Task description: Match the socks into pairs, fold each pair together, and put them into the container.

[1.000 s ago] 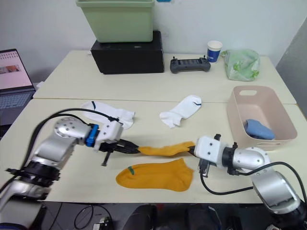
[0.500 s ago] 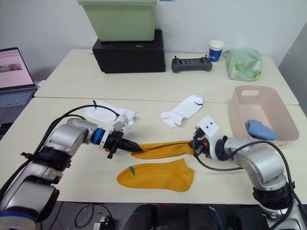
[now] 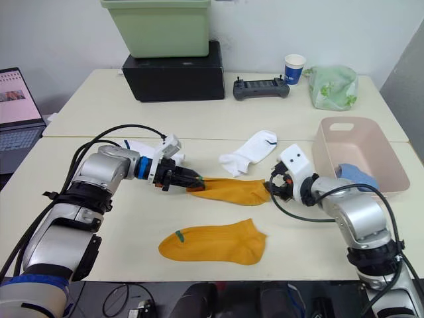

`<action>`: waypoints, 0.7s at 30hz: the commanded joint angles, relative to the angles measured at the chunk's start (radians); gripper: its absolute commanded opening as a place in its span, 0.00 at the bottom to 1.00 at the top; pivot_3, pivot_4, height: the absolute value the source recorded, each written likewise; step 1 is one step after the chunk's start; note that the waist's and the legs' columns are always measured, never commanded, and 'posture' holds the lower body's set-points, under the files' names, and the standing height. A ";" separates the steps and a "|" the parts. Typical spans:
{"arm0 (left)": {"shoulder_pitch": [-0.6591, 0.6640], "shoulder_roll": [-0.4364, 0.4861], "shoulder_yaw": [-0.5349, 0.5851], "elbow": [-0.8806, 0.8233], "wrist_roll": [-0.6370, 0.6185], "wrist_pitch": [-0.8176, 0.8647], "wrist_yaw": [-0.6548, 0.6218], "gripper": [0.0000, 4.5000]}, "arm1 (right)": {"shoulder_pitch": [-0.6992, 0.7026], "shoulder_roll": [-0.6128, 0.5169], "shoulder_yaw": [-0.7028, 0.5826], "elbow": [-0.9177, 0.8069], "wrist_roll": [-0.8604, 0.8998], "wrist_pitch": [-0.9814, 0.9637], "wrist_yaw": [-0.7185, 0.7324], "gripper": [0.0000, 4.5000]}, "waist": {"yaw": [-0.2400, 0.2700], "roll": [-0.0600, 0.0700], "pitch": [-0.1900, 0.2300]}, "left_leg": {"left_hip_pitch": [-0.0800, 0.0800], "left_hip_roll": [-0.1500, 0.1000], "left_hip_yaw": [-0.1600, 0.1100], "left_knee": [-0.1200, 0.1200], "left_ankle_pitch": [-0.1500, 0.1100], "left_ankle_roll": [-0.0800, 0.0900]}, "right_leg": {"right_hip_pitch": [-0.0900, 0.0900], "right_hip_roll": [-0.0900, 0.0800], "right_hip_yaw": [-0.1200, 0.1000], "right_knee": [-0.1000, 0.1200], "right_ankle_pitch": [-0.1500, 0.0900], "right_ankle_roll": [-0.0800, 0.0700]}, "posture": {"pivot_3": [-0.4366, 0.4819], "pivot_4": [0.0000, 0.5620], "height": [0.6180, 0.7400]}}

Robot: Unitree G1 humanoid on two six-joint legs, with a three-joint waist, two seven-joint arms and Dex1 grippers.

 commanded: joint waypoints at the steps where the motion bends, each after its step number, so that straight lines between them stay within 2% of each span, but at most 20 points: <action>1: -0.005 0.044 0.086 -0.084 -0.043 0.066 0.020 0.74 | 0.032 -0.005 -0.082 -0.124 0.033 0.004 -0.010 1.00 | 0.000 0.000 0.000 | 0.000 0.000 0.000 0.000 0.000 0.000 | 0.000 0.000 0.000 0.000 0.000 0.000 | 0.48 0.27 0.84; 4: 0.040 0.051 0.129 -0.165 -0.067 0.101 0.057 0.96 | 0.081 0.045 -0.140 -0.202 0.081 0.033 -0.028 1.00 | 0.000 0.000 0.000 | 0.000 0.000 0.000 0.000 0.000 0.000 | 0.000 0.000 0.000 0.000 0.000 0.000 | 0.48 0.27 0.84; 5: 0.056 0.051 0.139 -0.190 -0.073 0.108 0.069 1.00 | 0.093 0.064 -0.154 -0.221 0.096 0.042 -0.036 1.00 | 0.000 0.000 0.000 | 0.000 0.000 -0.001 0.000 0.000 0.000 | 0.001 0.000 0.000 0.000 0.000 0.000 | 0.48 0.27 0.84; 11: 0.173 -0.021 0.131 -0.277 -0.034 0.066 0.220 1.00 | 0.191 0.253 -0.126 -0.206 0.042 0.044 -0.218 1.00 | 0.002 0.000 -0.001 | 0.001 0.000 0.000 0.000 0.000 0.000 | 0.001 0.000 0.000 0.001 0.000 0.000 | 0.48 0.27 0.84; 17: 0.184 -0.080 0.099 -0.229 0.005 0.012 0.273 1.00 | 0.208 0.336 -0.099 -0.115 0.008 0.006 -0.286 1.00 | 0.006 0.000 -0.001 | 0.002 -0.001 0.001 0.000 0.000 -0.001 | 0.001 -0.001 0.001 0.001 0.000 0.000 | 0.48 0.27 0.84; 20: 0.184 -0.101 0.091 -0.201 0.017 0.012 0.297 0.86 | 0.210 0.355 -0.099 -0.100 0.025 0.012 -0.278 0.87 | 0.007 0.000 -0.001 | 0.002 0.000 0.000 0.000 0.000 -0.001 | 0.001 -0.001 0.000 0.001 0.000 0.000 | 0.48 0.27 0.84; 21: 0.183 -0.104 0.089 -0.195 0.018 0.013 0.297 0.79 | 0.210 0.358 -0.098 -0.099 0.028 0.014 -0.276 0.79 | 0.007 0.000 -0.001 | 0.002 0.000 0.000 0.000 0.000 -0.001 | 0.001 -0.001 0.000 0.001 0.000 0.000 | 0.48 0.27 0.84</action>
